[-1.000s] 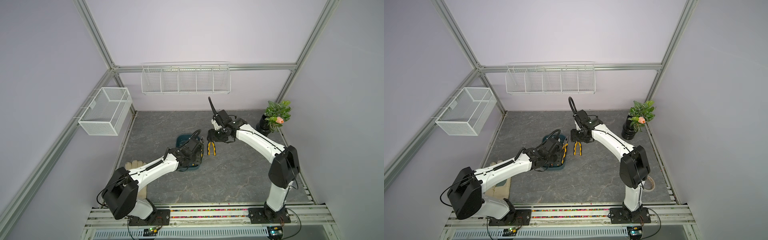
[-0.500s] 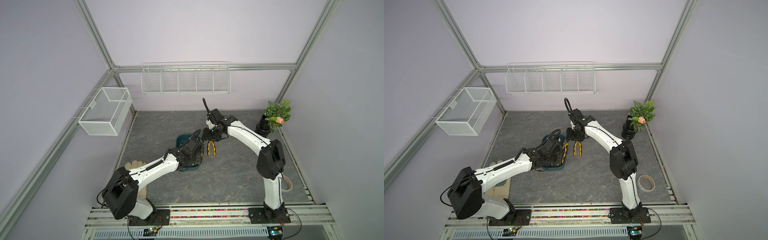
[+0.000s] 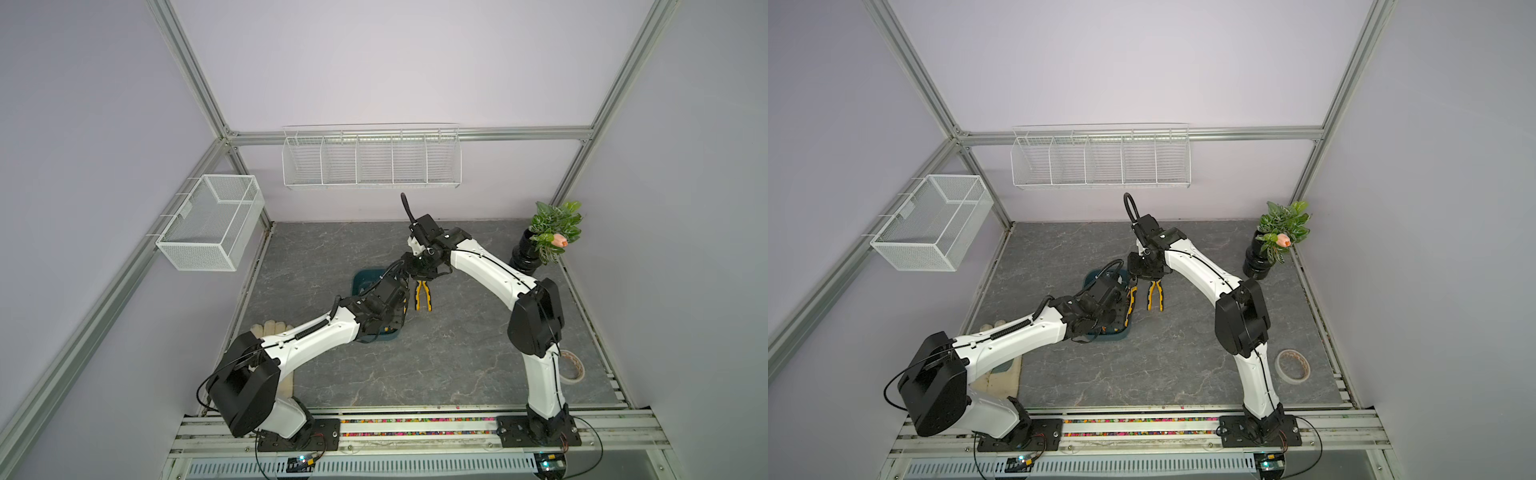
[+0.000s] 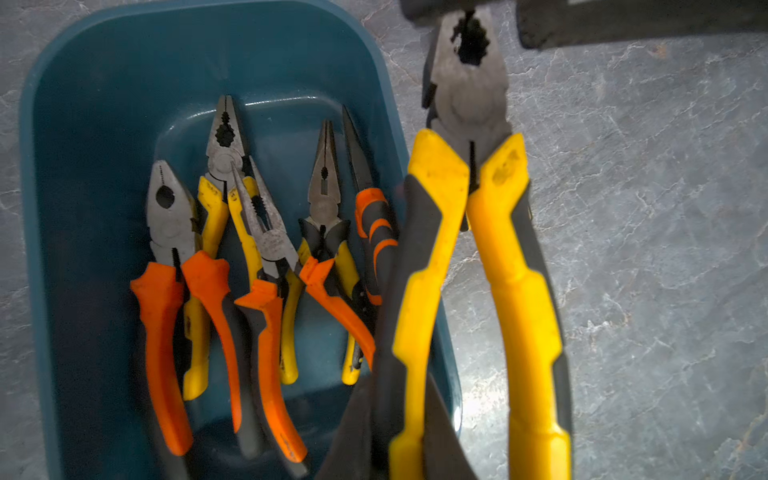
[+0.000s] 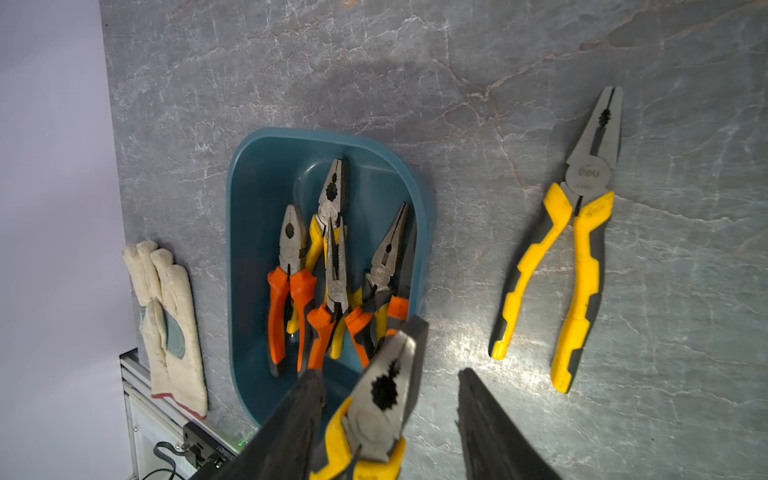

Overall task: Take the pliers out of the storage box
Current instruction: Pick up the pliers from the storage box.

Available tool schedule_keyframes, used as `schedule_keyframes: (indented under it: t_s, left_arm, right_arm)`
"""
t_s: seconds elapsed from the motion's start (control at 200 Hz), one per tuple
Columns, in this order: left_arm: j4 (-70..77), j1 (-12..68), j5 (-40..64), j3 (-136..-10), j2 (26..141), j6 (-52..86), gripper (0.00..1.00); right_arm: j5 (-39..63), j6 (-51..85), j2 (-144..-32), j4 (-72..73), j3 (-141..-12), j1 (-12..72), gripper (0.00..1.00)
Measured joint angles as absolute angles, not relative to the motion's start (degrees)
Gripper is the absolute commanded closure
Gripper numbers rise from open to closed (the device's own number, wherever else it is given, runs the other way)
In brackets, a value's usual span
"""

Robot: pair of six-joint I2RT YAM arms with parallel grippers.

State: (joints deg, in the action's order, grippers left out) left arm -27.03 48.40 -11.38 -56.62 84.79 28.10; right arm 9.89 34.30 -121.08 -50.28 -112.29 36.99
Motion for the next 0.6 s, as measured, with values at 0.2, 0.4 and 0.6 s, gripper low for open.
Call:
schedule_keyframes:
  t_s: [0.2, 0.4, 0.6]
  left_arm:
    - [-27.0, 48.6, -12.3, -56.6, 84.9, 27.7, 1.0]
    - [-27.2, 49.8, -14.4, -56.7, 85.8, 26.9, 1.0]
    - [-27.7, 51.5, -18.7, -57.9, 88.0, 26.2, 1.0]
  right_arm:
    - [9.0, 35.5, -123.2, -52.6, -112.9, 37.6, 0.51]
    - [7.8, 36.7, -123.9, -55.5, -114.3, 38.2, 0.55]
    - [7.2, 37.4, -123.9, -57.0, -115.2, 38.6, 0.56]
